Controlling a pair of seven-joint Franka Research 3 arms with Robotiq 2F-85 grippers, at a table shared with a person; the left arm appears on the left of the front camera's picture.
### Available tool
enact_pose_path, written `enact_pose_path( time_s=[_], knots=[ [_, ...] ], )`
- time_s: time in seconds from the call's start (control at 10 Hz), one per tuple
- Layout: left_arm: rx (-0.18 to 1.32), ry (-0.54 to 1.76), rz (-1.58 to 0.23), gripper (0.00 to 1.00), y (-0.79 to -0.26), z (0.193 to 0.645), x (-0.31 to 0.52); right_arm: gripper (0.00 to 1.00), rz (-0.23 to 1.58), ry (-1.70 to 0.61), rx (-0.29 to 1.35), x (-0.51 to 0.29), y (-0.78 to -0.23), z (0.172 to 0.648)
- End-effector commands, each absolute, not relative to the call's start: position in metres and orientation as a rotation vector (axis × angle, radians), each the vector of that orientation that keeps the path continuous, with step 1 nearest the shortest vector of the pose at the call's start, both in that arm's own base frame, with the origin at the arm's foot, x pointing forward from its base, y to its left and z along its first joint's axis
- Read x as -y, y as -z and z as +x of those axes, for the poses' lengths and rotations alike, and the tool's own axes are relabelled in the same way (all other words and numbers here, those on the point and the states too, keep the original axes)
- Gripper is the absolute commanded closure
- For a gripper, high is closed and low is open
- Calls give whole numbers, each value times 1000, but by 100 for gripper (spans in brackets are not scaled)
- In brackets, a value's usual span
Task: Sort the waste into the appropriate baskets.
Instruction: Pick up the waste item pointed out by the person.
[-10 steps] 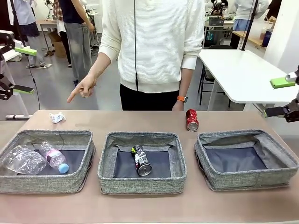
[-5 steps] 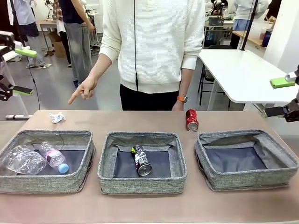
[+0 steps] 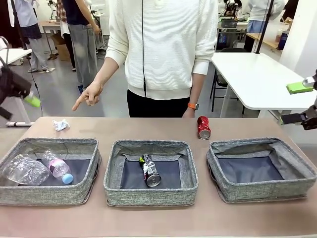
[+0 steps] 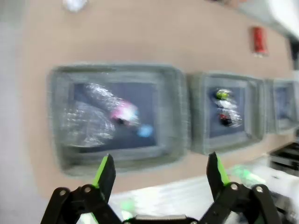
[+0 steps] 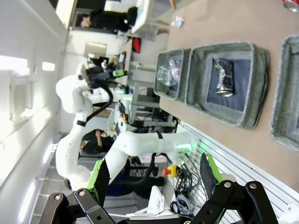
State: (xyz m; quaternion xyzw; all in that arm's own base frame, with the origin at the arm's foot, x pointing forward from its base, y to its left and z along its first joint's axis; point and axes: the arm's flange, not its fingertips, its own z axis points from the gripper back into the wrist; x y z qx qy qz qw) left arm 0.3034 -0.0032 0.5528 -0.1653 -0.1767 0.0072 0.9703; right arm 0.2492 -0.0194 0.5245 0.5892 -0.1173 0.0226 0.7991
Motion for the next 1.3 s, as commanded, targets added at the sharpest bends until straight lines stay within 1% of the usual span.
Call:
enact_pose_path(
  time_s=[0.0,0.1,0.4,0.5,0.6,0.7,0.8,1.1,1.2],
  knots=[
    [424,-134,607,0,-537,317,-5,0,1269,-53,269,17,-527,253],
    [357,-15,-334,0,-553,303,3,0,1269,-53,269,17,-527,253],
    [357,-15,-334,0,-553,303,3,0,1269,-53,269,17,-527,253],
    [369,2,-273,0,-547,308,4,0,1269,-53,269,17,-527,253],
    [315,117,-309,0,-543,340,-2,0,1269,-53,269,17,-527,253],
    [327,110,-286,0,-540,368,-3,0,1269,-53,269,17,-527,253],
    [337,147,-301,0,-539,398,-1,0,1269,-53,269,17,-527,253],
    [240,133,-183,0,-520,474,8,0,1269,-53,269,17,-527,253],
    [249,107,-148,0,-508,487,9,0,1269,-53,269,17,-527,253]
  ],
)
